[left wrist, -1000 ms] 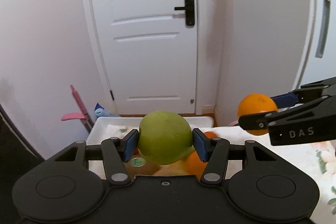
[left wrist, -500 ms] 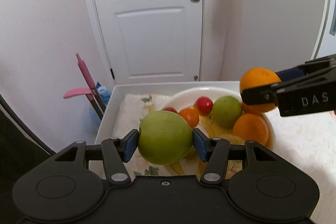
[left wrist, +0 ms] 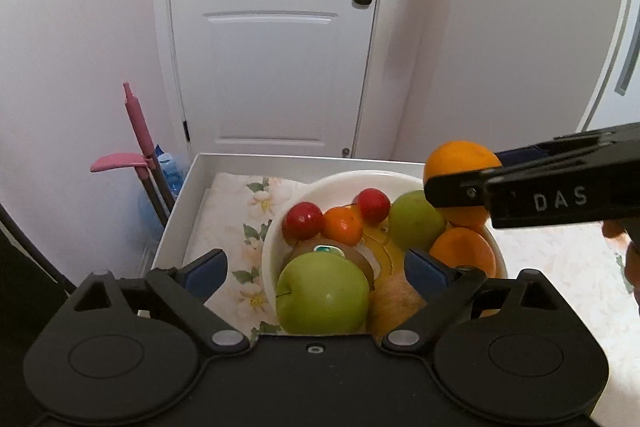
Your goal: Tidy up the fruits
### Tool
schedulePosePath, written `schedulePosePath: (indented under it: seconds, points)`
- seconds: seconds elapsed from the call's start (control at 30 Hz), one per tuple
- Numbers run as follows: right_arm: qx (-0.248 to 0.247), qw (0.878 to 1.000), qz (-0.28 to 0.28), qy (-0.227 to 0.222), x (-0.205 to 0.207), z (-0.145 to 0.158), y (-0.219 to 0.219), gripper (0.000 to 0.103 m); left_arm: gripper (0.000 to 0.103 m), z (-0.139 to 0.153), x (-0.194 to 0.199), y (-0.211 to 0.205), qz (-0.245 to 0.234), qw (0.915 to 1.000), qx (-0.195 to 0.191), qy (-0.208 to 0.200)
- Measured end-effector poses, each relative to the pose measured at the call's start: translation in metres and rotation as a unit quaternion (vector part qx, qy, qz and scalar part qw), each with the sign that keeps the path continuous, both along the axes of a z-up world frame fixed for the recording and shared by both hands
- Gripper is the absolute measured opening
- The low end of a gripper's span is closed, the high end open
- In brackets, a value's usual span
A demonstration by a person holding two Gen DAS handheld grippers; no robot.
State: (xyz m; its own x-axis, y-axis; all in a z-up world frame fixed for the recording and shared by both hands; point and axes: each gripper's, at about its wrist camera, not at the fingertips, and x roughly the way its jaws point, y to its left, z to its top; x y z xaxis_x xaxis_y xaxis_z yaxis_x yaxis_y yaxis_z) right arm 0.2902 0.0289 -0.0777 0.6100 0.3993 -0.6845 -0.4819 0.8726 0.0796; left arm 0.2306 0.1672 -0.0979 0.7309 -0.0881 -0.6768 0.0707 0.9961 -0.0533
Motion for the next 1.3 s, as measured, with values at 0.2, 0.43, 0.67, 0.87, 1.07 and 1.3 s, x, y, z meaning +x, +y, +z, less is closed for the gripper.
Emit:
schedulePosePath:
  seconds: [0.2,0.43,0.67,0.87,1.07,1.3]
  points:
    - [-0.003,1.000,0.004,0.006,0.002,0.002,0.004,0.074,0.097,0.008,-0.009,0.001,-0.005,1.0000,0.005,-0.004]
    - [-0.012,1.000,0.019,0.020,0.008,-0.012,0.019,0.074,0.098,0.011,-0.016,0.004,-0.007,0.9998,0.017,-0.001]
    - [-0.013,0.999,0.026,0.023,0.009,-0.029,0.029,0.074,0.098,0.009,-0.017,0.011,-0.010,0.9996,0.025,-0.003]
    - [-0.005,1.000,0.027,-0.012,0.001,-0.025,0.030,0.095,0.098,0.006,-0.019,0.012,-0.016,0.9993,0.033,-0.003]
    - [0.006,0.999,0.008,-0.032,-0.007,-0.010,0.018,0.100,0.098,0.008,-0.026,0.008,-0.018,0.9991,0.038,-0.006]
    - [0.013,0.998,-0.006,-0.059,-0.037,0.031,-0.006,0.100,0.098,0.032,-0.043,-0.006,-0.013,0.9986,0.041,-0.030]
